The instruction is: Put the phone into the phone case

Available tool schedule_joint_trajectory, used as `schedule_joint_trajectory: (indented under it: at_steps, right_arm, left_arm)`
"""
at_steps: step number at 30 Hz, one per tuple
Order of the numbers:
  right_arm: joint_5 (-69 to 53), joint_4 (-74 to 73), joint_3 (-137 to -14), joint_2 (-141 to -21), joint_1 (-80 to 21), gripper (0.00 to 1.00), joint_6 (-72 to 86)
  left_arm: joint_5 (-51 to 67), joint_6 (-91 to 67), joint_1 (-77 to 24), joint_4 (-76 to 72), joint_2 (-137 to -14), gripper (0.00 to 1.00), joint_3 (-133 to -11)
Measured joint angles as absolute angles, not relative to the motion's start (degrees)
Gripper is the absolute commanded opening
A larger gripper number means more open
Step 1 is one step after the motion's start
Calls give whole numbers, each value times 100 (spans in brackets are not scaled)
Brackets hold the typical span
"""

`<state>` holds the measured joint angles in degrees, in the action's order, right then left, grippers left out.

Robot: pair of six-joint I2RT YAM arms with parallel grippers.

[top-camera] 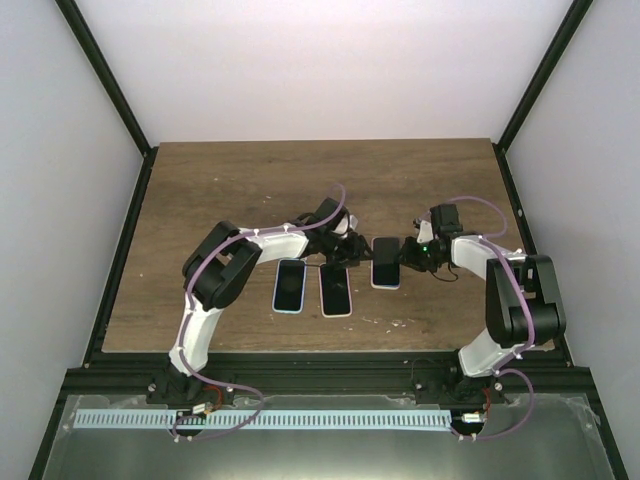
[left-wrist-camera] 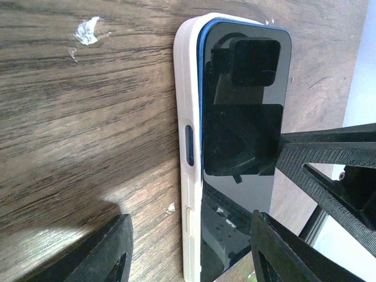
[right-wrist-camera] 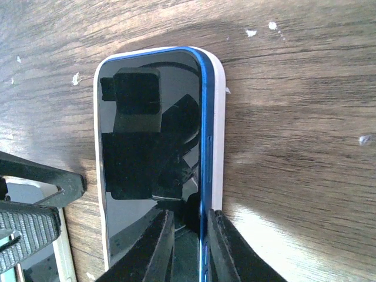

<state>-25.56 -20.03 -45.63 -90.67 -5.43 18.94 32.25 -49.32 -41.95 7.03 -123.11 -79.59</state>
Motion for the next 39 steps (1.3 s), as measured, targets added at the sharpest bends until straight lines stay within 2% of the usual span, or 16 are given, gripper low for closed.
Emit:
schedule_joint_trajectory:
  at_steps: [6, 15, 18, 19, 21, 25, 29, 33, 39]
  right_arm:
    - [-2670, -1868, -4558, -9113, -548, 1, 1890]
    - [-2954, -1457, -4440, -9231, -676, 2, 1914]
    - [-2958, -1391, -4410, -9231, -685, 9, 1931]
    - [-2958, -1387, -4410, -9231, -687, 14, 1953]
    - [-2965, -1378, -4410, -9231, -714, 32, 1955]
    - [-2932, -1382, -4403, -9207, -799, 34, 2032]
    - [-2858, -1372, -4263, -9118, -812, 44, 2075]
    - [-2919, -1247, -4132, -9105, -808, 51, 2047]
    - [-3378, -607, -3835, -9094, -794, 54, 2145]
  left_arm:
    - [3264, -4941, -4198, 687, -12339, 52, -7972]
    - [3330, -4947, -4209, 698, -12457, 45, -8068]
    - [3352, -4947, -4200, 716, -12468, 45, -8079]
    - [3347, -4945, -4200, 733, -12468, 45, -8086]
    - [3330, -4925, -4200, 808, -12468, 45, -8130]
    - [3258, -4880, -4211, 950, -12468, 42, -8204]
    - [3214, -4880, -4215, 996, -12468, 39, -8206]
    - [3218, -4925, -4206, 993, -12464, 41, -8197]
    - [3162, -4939, -4182, 1024, -12374, 43, -8128]
